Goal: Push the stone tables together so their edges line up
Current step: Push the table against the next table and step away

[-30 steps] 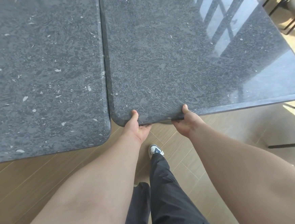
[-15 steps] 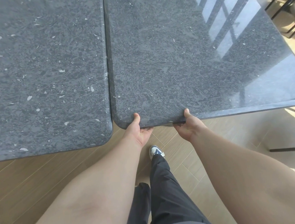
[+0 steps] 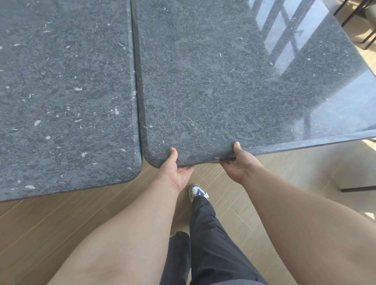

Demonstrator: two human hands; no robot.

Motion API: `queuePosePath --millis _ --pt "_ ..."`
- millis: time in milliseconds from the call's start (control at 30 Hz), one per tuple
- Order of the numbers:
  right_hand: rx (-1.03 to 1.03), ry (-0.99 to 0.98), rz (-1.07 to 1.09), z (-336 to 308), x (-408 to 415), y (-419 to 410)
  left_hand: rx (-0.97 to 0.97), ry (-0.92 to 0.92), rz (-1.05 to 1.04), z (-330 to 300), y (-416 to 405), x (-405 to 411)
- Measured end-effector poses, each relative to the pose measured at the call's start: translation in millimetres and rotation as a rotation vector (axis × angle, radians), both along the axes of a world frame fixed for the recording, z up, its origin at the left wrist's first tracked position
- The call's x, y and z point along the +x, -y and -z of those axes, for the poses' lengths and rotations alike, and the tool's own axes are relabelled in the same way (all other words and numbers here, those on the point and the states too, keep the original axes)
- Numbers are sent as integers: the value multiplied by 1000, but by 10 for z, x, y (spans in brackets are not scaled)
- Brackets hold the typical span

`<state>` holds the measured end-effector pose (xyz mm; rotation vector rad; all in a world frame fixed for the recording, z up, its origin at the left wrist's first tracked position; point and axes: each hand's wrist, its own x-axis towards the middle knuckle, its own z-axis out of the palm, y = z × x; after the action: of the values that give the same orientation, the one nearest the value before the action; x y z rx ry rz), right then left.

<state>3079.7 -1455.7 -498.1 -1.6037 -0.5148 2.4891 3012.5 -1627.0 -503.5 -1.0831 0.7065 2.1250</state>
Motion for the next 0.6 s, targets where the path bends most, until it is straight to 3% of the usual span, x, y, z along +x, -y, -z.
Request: queuePosePath --millis 600 --pt "-10 9 -4 -87 435 148 -20 6 6 -16 165 446"
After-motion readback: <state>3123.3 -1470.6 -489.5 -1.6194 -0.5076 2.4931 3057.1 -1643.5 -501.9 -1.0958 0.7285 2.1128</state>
